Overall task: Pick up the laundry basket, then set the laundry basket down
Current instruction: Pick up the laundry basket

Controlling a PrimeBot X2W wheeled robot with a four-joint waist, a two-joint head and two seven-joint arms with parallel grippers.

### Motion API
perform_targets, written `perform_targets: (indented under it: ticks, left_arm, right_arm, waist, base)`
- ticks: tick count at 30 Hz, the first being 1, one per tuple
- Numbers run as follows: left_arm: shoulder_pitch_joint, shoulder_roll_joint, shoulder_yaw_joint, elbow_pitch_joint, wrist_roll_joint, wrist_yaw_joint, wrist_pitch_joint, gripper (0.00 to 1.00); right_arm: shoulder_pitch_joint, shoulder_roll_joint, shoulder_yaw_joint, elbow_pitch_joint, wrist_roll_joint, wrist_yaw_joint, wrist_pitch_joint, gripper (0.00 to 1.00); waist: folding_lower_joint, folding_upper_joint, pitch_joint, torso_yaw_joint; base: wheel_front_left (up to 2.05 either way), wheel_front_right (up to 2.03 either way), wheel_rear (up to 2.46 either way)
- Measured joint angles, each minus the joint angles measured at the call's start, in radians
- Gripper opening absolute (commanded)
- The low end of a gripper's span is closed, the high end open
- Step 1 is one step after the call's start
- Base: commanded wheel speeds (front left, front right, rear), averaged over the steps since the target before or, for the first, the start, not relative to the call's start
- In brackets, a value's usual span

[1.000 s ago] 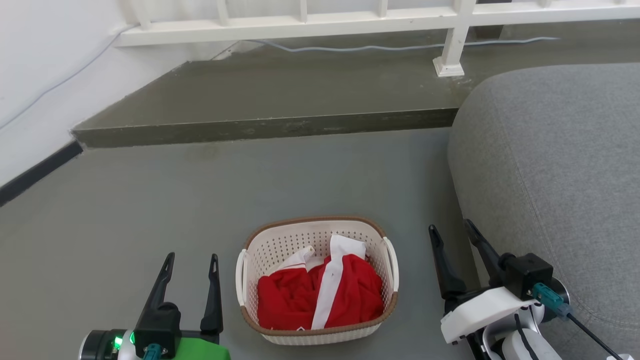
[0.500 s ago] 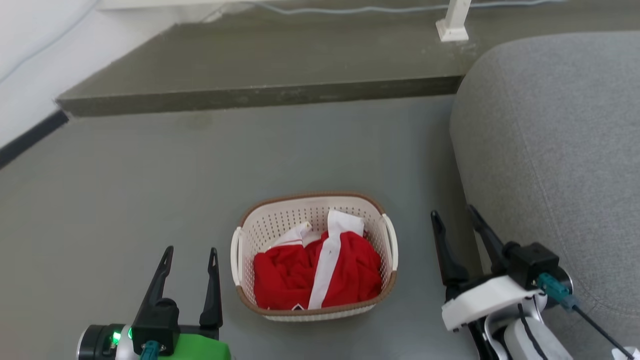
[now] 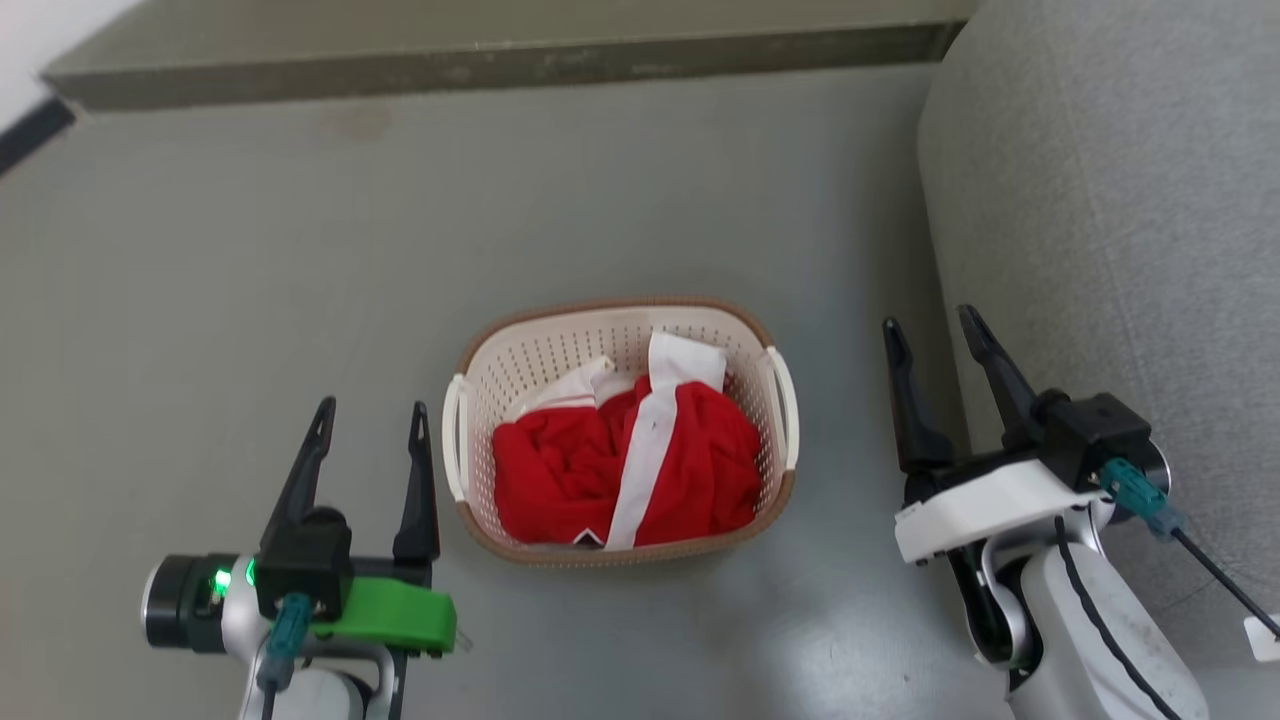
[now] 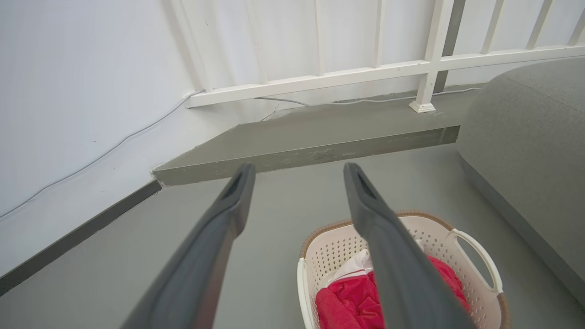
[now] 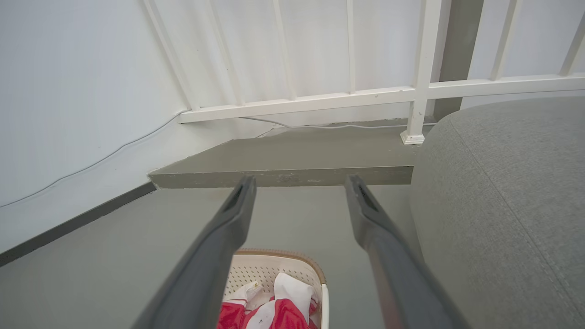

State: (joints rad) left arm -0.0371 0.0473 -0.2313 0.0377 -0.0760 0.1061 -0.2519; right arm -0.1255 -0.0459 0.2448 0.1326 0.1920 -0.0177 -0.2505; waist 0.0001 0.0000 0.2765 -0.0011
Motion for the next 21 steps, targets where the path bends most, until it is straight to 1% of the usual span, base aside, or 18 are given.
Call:
perform_targets:
  ticks: [3,12,19,21]
  left_arm:
    - [-0.037,-0.001,0.0,0.026,0.0,0.0,0.0,1.0]
    - [-0.123,-0.003,-0.006,0.123,-0.019,0.0,0.0,1.0]
    - [-0.226,-0.006,-0.013,0.223,-0.028,-0.006,0.0,1.0]
    - [-0.251,-0.007,-0.016,0.245,-0.051,-0.012,0.0,1.0]
  right_arm:
    - [-0.026,0.0,0.0,0.025,0.001,0.008,0.0,1.0]
    - [-0.128,-0.014,-0.021,0.113,0.001,0.012,-0.001,1.0]
    - [-0.21,-0.021,-0.023,0.227,0.001,0.026,0.001,1.0]
    - [-0.234,-0.021,-0.024,0.249,0.001,0.026,0.005,1.0]
  waist:
    - [0.0,0.0,0.037,0.002]
    - [0.0,0.0,0.151,0.015]
    - [0.0001,0.0,0.253,0.032]
    - [0.0001,0.0,0.279,0.035]
  base:
    - [0.0,0.0,0.0]
    - [0.0,0.0,0.0]
    - [0.0,0.0,0.0]
    - [0.0,0.0,0.0]
